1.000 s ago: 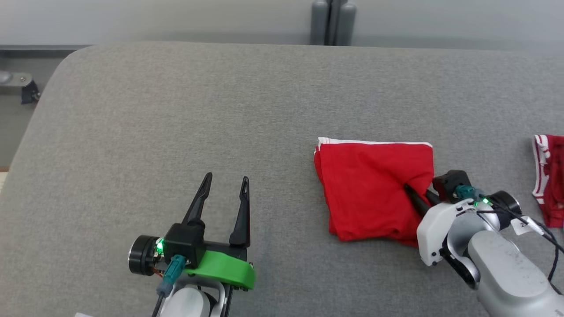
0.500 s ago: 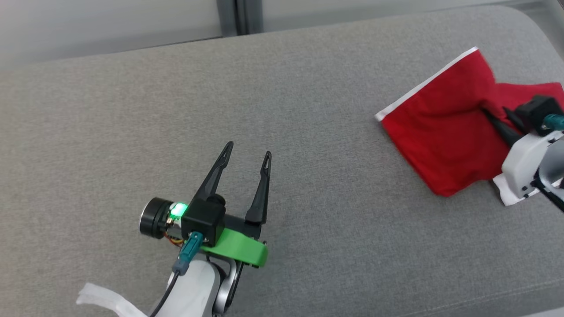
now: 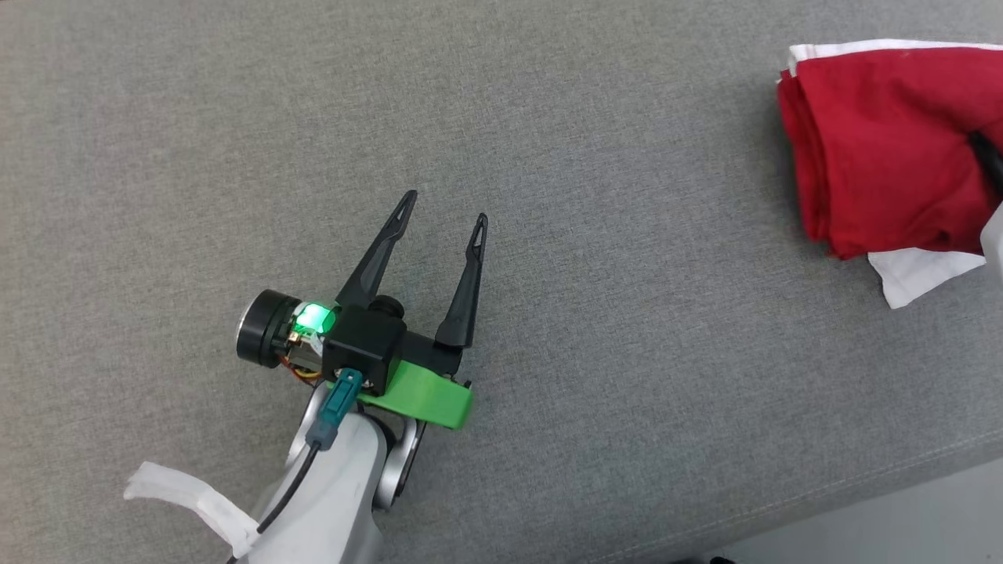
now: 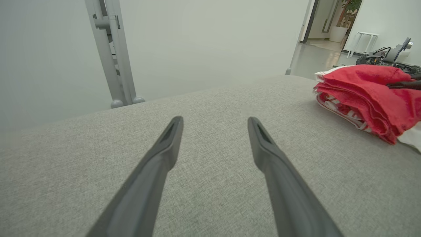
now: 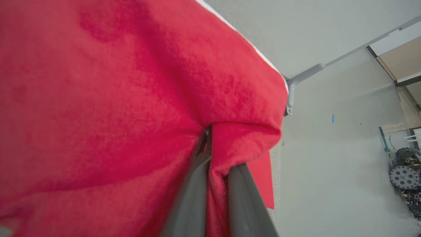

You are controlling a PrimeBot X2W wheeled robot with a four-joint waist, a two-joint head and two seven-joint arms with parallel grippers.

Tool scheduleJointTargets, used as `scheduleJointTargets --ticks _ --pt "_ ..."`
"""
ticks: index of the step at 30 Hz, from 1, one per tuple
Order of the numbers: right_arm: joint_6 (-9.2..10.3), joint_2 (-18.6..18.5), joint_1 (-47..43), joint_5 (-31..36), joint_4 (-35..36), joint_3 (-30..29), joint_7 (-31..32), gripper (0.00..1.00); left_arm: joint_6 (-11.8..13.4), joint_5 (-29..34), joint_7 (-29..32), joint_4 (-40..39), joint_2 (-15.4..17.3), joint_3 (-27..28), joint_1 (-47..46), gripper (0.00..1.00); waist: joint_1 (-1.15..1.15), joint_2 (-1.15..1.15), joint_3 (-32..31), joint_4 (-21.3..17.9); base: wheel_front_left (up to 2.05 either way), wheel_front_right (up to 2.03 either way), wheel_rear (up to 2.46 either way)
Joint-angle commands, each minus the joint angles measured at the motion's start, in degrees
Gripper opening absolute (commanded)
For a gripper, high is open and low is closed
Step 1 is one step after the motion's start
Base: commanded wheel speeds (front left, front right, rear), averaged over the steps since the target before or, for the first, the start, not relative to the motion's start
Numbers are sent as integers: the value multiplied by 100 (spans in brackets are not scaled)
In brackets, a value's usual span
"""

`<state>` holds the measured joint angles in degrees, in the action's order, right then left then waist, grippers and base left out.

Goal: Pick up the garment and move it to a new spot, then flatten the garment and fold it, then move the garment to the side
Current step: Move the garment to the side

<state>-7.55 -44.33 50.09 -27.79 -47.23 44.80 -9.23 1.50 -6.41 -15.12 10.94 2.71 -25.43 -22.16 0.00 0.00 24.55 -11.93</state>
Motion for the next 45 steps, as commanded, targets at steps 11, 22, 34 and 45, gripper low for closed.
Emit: scheduleJointTargets --ticks 11,22,34,45 --pt "14 -40 562 -26 -1040 270 -379 0 -38 184 0 -182 36 208 -20 100 0 0 351 168 0 0 0" --pt "14 76 690 -9 -1625 239 -569 100 17 -79 1 -186 35 212 224 100 0 0 -301 217 0 0 0" --pt "13 330 -88 -471 223 -1088 -593 100 230 -516 0 -295 35 485 812 100 0 0 -1554 519 0 0 0" --pt "12 1821 -2552 -311 2457 -3242 -595 100 282 -659 0 -363 33 994 1558 100 0 0 -2267 963 0 0 0"
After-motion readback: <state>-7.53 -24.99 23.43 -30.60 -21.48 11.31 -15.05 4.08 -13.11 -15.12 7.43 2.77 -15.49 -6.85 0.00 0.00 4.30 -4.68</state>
